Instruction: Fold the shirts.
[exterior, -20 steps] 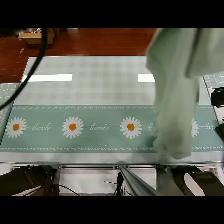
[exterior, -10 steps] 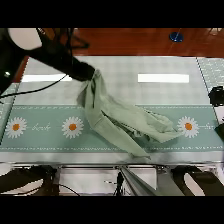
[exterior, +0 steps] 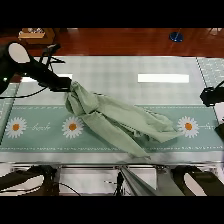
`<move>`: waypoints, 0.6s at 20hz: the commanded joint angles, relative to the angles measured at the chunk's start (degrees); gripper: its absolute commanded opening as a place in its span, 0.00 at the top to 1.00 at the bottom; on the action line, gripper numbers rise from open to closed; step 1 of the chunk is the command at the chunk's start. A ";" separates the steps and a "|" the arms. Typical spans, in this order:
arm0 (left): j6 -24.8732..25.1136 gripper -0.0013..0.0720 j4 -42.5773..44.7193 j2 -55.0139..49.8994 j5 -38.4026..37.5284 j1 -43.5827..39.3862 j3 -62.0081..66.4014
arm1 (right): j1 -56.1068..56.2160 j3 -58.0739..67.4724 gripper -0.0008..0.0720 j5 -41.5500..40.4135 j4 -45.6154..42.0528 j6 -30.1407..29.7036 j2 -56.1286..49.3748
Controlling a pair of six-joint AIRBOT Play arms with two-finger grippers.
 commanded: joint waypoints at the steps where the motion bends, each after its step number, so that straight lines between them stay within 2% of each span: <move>1: 3.37 0.94 -3.26 -0.02 0.48 2.60 -1.05 | 0.02 -0.04 0.22 -0.07 1.86 -0.98 -6.23; 3: 4.37 0.94 -3.26 -0.02 0.44 2.62 -1.99 | -0.66 -0.04 0.22 0.28 1.86 -1.33 -11.30; 6: 6.51 0.94 -3.28 0.02 0.31 2.62 -3.85 | -7.87 -0.04 0.22 1.66 7.19 -1.57 -16.52; 8: 8.33 0.94 -3.26 0.02 0.50 2.62 -4.87 | -16.11 -0.22 0.26 1.92 15.02 -3.52 -17.35; 12: 10.25 0.94 -3.26 -0.04 3.52 2.62 -7.15 | -33.24 -6.23 0.26 4.44 31.91 -9.03 -17.31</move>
